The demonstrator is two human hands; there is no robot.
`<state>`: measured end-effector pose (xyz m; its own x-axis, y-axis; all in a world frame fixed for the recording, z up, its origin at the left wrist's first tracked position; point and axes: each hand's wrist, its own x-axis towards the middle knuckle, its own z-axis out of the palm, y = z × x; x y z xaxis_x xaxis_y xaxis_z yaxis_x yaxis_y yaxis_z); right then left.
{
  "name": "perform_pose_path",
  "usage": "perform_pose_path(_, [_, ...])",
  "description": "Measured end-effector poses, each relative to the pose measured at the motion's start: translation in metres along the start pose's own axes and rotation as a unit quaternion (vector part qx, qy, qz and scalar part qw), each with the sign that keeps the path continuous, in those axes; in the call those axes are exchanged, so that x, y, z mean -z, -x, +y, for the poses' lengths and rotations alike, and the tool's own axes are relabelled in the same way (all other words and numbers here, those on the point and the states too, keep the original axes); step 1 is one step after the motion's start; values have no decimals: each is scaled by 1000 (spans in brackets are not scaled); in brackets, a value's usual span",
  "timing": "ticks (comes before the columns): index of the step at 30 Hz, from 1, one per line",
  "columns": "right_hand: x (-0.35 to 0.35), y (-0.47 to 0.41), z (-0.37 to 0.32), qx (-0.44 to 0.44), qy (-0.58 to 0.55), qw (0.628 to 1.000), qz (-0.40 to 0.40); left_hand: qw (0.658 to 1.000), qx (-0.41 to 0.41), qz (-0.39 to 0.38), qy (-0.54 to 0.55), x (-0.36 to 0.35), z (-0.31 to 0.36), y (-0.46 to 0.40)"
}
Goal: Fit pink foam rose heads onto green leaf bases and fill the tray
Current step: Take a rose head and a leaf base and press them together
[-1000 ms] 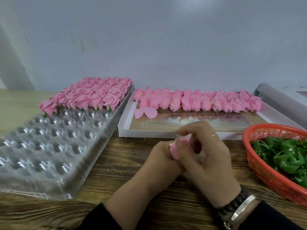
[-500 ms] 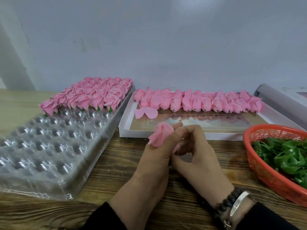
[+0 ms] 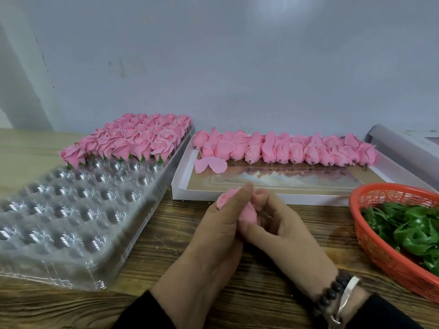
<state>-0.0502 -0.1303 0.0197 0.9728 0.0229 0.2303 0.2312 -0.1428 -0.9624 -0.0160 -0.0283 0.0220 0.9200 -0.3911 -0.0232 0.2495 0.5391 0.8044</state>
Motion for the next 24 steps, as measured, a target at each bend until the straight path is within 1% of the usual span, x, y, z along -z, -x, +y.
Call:
perform_pose_path(3, [0, 0, 3, -8, -4, 1000, 16, 1000, -13, -8, 12, 0, -1, 0])
perform_pose_path(6, [0, -1, 2, -13, 6, 1000, 12, 1000, -7, -13, -1, 1, 0, 0])
perform_pose_path(8, [2, -1, 1, -24, -6, 1000, 0, 1000, 0, -16, -26, 0, 1, 1])
perform_pose_path(11, [5, 0, 0, -36, -36, 998, -38, 999, 10, -6, -49, 0, 2, 0])
perform_pose_path(14, [1, 0, 2, -31, -61, 997, -30, 1000, 9, -5, -25, 1, 0, -1])
perform_pose_path(16, [1, 0, 2, -29, -48, 998, -21, 1000, 7, -4, -18, 2, 0, -1])
perform_pose_path(19, [6, 1, -2, -34, -38, 998, -39, 999, 13, 2, -43, 2, 2, -1])
perform_pose_path(22, [5, 2, -3, -15, -16, 999, -48, 997, -20, 15, -72, 4, 4, -1])
perform_pose_path(24, [4, 1, 0, 9, -23, 1000, -4, 991, -74, 27, -107, 7, 6, -1])
